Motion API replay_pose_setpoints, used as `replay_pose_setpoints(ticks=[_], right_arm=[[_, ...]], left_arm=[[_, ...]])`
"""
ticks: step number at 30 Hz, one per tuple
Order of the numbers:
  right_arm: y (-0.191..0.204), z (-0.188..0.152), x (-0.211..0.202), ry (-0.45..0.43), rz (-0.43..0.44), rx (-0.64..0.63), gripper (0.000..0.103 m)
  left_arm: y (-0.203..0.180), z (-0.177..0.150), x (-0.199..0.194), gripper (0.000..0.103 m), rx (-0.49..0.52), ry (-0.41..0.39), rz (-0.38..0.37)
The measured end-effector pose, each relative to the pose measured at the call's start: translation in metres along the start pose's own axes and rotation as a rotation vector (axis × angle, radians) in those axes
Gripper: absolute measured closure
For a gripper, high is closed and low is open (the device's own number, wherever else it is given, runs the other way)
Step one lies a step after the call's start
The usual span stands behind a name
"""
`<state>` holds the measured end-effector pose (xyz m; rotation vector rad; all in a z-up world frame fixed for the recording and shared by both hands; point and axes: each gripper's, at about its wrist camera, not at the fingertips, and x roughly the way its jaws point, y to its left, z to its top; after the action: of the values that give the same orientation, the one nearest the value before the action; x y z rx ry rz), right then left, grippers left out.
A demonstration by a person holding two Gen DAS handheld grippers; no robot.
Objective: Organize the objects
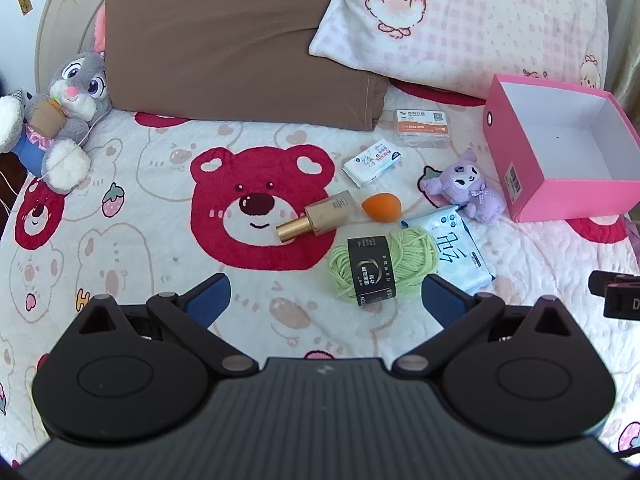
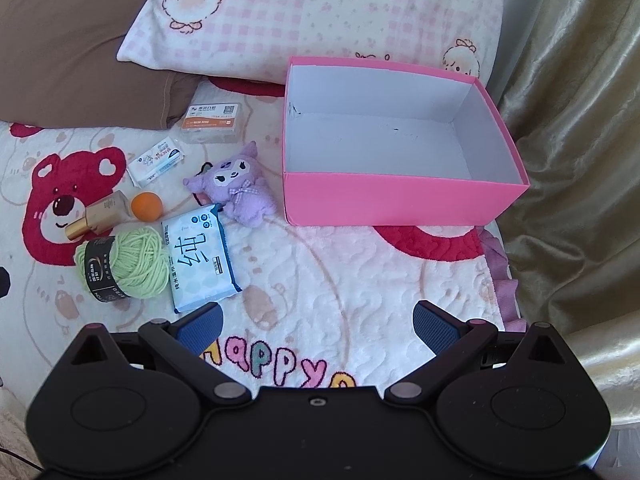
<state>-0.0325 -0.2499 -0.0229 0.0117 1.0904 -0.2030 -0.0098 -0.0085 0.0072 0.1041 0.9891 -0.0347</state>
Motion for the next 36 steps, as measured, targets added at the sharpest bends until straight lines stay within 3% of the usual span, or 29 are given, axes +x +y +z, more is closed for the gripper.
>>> replay_pose_setpoints(ticks=[36], right_arm=[[0.0061,-0.0032,0.0071,0.026,-0.015,-0.048,0.001]], left_arm=[[0.0076,-0.0048,0.0019,0.0,-0.008,-0.008,0.017]])
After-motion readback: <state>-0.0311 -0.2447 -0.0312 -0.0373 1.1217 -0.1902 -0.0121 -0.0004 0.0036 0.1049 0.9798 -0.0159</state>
